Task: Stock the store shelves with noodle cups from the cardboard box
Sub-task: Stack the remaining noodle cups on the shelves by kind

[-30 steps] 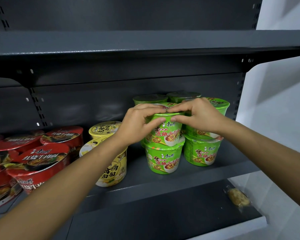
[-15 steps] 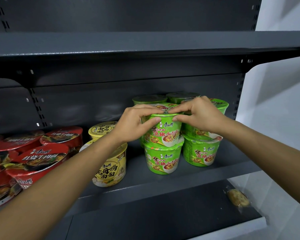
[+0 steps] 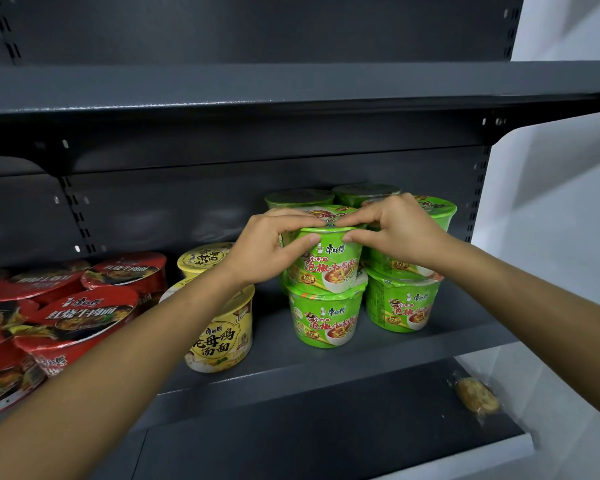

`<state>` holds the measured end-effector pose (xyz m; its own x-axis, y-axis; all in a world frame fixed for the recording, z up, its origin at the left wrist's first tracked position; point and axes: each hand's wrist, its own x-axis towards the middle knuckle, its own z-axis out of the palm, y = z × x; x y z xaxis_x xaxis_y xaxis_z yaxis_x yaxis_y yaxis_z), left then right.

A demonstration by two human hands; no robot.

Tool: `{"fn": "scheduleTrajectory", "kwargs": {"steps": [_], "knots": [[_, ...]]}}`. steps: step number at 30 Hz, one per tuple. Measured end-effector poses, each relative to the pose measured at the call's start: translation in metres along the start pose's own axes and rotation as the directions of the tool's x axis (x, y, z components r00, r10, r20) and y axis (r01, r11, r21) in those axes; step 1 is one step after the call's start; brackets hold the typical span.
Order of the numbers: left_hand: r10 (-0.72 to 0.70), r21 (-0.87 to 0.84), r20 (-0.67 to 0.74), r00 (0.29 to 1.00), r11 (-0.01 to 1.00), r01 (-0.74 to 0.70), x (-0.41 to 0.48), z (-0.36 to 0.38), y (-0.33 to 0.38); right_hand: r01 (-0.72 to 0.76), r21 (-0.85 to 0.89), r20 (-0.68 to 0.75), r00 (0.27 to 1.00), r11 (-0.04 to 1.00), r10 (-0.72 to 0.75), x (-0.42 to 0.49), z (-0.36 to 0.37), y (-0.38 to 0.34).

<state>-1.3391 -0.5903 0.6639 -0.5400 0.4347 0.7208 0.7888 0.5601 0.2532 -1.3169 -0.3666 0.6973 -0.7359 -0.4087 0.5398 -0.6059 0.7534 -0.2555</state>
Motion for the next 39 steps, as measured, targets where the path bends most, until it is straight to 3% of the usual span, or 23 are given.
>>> {"fn": "scheduleTrajectory", "kwargs": {"steps": [25, 30, 34, 39], "knots": [[-0.114, 0.281, 0.100, 0.988, 0.956, 0.082, -0.002, -0.009, 0.032, -0.065, -0.086, 0.037, 0.997, 0.994, 0.069, -0.004, -0.004, -0.015], [-0.137, 0.307, 0.068, 0.988, 0.945, 0.110, -0.004, -0.012, 0.037, -0.066, -0.225, 0.064, 0.995, 0.972, 0.082, 0.000, -0.010, -0.023], [-0.161, 0.319, 0.027, 0.987, 0.937, 0.144, -0.013, -0.024, 0.037, -0.048, -0.309, -0.010, 0.999, 0.950, 0.047, 0.006, -0.011, -0.041], [-0.250, 0.397, -0.017, 0.968, 0.887, 0.236, -0.032, -0.047, 0.031, 0.087, -0.241, 0.080, 0.994, 0.967, -0.069, 0.019, 0.008, -0.072]]}}
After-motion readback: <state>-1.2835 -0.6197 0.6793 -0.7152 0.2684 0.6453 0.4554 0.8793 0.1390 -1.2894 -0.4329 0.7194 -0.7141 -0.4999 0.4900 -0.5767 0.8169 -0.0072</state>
